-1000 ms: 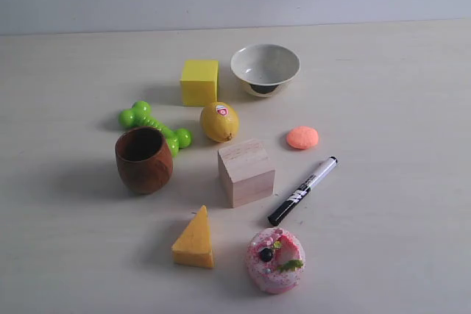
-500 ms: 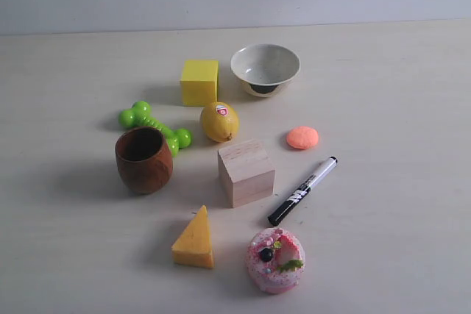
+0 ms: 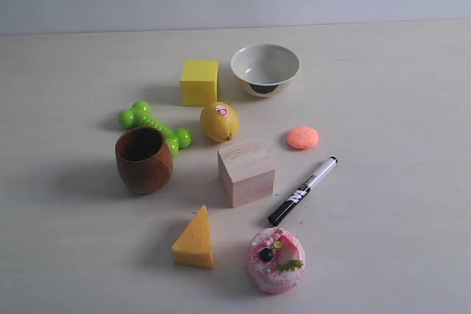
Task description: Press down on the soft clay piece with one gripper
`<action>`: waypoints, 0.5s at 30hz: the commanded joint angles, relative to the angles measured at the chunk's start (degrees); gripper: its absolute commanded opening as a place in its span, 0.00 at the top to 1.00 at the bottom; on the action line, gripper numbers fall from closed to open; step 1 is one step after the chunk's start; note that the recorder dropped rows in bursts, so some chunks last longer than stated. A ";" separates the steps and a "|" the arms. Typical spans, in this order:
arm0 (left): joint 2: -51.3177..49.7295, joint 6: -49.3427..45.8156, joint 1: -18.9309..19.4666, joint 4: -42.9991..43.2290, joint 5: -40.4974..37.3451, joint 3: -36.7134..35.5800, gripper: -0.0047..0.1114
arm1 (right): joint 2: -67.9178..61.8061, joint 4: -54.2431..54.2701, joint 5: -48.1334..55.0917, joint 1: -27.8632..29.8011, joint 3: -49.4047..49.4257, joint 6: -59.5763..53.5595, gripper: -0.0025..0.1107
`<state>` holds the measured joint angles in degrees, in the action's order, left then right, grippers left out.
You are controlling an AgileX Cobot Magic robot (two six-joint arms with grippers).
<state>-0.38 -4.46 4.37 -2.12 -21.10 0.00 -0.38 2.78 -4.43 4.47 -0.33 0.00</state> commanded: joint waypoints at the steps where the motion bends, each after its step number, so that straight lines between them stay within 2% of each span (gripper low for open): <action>1: 0.38 0.10 -0.31 -0.12 0.46 0.00 0.96 | 0.38 0.22 -2.85 0.26 0.33 0.00 0.98; 5: 0.38 0.10 -0.31 -0.12 0.46 0.00 0.96 | 0.38 0.31 -3.97 0.26 0.33 0.00 0.98; 8: 0.38 0.10 -0.31 -0.12 0.46 0.00 0.96 | 0.38 0.31 -9.45 0.26 0.33 2.31 0.98; 9: 0.38 0.10 -0.31 -0.12 0.46 0.00 0.96 | 0.38 0.31 -14.83 0.26 0.33 10.22 0.98; 11: 0.38 0.10 -0.31 -0.12 0.46 0.00 0.96 | 0.38 0.31 -17.84 0.26 0.33 17.96 0.98; 15: 0.38 0.10 -0.31 -0.12 0.46 0.00 0.96 | 0.38 -1.03 -17.60 0.26 0.14 22.57 0.98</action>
<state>-0.38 -4.46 4.37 -2.12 -21.10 0.00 -0.29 3.23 -21.54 4.47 -0.33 19.44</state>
